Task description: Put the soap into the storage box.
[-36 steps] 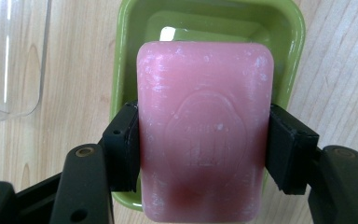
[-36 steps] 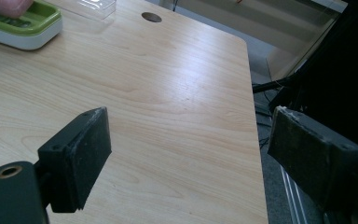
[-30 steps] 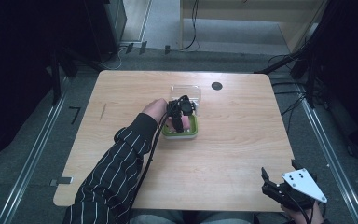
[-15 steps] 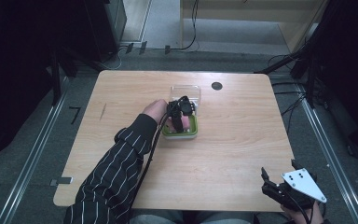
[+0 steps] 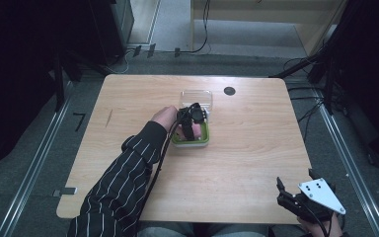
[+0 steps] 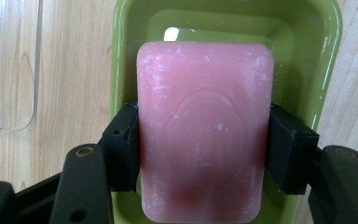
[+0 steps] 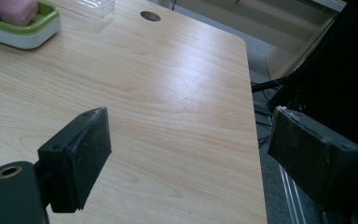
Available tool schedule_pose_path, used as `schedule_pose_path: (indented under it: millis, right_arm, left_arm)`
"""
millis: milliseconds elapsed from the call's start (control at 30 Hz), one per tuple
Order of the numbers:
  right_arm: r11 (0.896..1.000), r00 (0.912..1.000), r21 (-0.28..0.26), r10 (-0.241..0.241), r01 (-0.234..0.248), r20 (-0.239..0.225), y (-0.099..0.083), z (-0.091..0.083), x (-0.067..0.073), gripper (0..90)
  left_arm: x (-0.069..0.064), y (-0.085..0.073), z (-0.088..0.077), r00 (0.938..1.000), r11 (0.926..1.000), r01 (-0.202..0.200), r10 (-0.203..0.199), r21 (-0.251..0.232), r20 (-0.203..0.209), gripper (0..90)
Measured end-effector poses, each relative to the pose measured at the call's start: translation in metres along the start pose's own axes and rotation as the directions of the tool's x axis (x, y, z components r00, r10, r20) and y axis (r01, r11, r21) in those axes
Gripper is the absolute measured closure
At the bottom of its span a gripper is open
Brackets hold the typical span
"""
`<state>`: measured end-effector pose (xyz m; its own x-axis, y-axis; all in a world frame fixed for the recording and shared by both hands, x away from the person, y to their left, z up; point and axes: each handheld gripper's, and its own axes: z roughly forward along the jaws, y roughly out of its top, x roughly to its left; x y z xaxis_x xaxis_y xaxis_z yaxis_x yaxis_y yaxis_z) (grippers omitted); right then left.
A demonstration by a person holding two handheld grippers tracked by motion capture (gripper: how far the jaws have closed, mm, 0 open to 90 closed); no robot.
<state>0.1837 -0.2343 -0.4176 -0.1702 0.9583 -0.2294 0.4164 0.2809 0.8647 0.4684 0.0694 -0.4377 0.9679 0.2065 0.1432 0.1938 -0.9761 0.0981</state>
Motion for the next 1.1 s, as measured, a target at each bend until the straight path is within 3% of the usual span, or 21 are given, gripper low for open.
schedule_pose_path:
  millis: [133,900,1100]
  right_arm:
    - [1.0,1.0,0.001,-0.002,0.002,-0.002,0.0,0.0,0.0,13.9]
    - [1.0,1.0,0.003,0.002,-0.002,-0.001,0.0,0.0,0.0,13.9]
    - [1.0,1.0,0.003,0.001,-0.001,-0.002,0.0,0.0,0.0,13.9]
  left_arm:
    - [0.001,-0.001,0.002,1.0,0.9999,-0.006,0.006,0.016,0.002,38.1]
    - [0.002,-0.002,0.002,1.0,1.0,-0.003,0.003,0.0,-0.003,36.2]
    - [0.004,-0.003,-0.008,0.9997,0.9993,0.016,-0.017,-0.035,-0.018,31.0]
